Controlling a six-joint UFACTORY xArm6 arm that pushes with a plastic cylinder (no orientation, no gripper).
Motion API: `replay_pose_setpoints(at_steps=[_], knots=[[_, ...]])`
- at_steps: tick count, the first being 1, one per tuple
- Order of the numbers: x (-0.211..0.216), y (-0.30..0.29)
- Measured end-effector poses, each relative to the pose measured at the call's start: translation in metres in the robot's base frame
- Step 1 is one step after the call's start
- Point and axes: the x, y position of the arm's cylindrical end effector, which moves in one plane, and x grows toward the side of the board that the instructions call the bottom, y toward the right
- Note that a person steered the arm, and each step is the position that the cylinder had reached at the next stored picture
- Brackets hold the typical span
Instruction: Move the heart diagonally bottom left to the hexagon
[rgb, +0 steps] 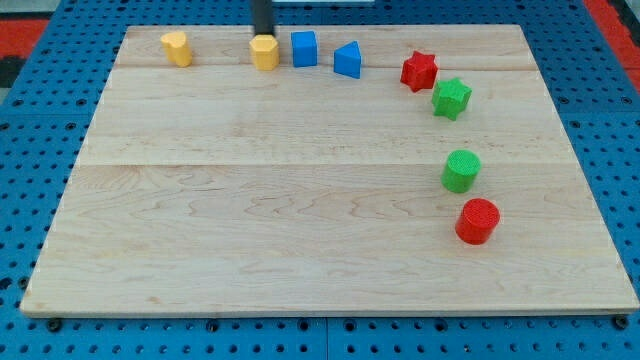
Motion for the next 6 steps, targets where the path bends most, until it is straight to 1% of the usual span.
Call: replay_pose_setpoints(at_steps=[2,3,5,6], knots=[[-0.009,-0.035],[-0.026,-0.064],[0.047,-0.061],[0.017,-0.063]])
